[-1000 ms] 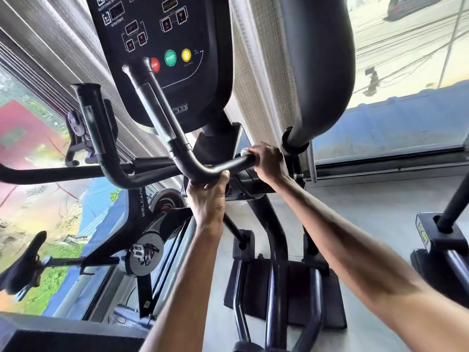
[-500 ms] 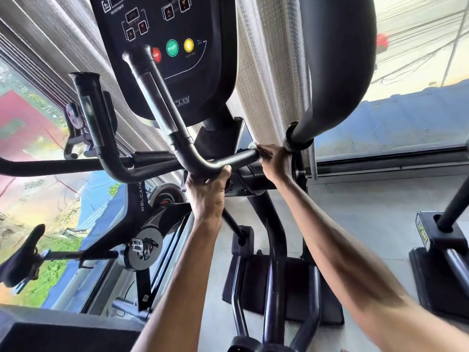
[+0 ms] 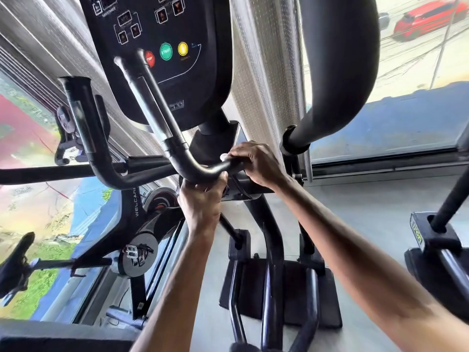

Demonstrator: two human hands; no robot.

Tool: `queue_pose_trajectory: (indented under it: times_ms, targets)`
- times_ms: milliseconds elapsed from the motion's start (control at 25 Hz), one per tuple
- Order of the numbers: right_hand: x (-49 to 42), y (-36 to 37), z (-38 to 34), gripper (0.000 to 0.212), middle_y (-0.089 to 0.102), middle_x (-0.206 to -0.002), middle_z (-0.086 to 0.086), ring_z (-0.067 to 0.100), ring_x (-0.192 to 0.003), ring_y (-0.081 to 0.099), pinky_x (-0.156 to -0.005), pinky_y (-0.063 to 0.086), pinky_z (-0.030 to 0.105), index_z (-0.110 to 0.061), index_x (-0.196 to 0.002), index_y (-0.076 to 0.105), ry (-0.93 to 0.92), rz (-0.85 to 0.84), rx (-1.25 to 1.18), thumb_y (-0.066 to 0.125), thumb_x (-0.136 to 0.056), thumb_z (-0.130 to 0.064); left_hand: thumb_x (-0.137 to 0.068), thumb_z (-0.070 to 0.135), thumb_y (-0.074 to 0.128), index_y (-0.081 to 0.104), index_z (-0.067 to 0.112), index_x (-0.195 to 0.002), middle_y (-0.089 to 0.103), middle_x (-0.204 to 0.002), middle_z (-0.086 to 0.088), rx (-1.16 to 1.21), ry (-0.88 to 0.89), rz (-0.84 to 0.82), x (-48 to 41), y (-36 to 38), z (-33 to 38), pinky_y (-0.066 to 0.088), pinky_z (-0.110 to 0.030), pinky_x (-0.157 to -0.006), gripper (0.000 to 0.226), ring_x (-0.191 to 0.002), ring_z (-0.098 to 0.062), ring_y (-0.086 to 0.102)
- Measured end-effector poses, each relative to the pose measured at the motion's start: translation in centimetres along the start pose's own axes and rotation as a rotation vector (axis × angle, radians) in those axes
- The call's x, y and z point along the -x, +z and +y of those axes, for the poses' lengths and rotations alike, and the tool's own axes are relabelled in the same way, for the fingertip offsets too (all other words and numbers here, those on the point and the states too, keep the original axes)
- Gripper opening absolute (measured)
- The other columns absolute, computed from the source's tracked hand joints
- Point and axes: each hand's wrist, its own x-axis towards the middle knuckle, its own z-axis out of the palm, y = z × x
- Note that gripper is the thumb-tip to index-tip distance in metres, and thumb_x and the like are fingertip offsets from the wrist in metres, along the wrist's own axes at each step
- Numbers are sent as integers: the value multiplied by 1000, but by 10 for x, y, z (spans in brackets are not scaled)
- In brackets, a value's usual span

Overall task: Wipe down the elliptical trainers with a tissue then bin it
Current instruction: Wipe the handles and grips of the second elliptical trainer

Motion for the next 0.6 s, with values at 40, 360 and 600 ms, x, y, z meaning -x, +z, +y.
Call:
queue_pose_trajectory:
  times_ms: [40, 360, 600]
  targets:
    - [-1, 1, 17, 32, 77, -103, 3, 23, -100, 70, -91, 45, 23, -12, -104, 79, 58, -7, 58, 67, -78, 2, -70, 44, 84, 80, 19, -100, 80, -87, 9, 1, -5, -5, -1, -1, 0, 61, -40, -88, 40, -87, -9, 77]
    - [-40, 18, 79, 25, 78, -104, 9, 23, -98, 72, -91, 54, 37, -11, -102, 81, 461, -281, 34, 67, -84, -2, -72, 41, 85, 79, 20, -98, 80, -90, 10, 51, -22, -15, 0, 2, -1, 59, -44, -93, 33, -90, -11, 77]
    - [-9, 37, 75, 24, 70, -92, -2, 16, -89, 61, -66, 44, 18, -5, -110, 77, 906, 92, -391, 77, -88, -13, -71, 38, 87, 79, 18, -101, 80, -91, 7, 43, 17, -46, -8, -2, -5, 58, -43, -94, 37, -92, -13, 77]
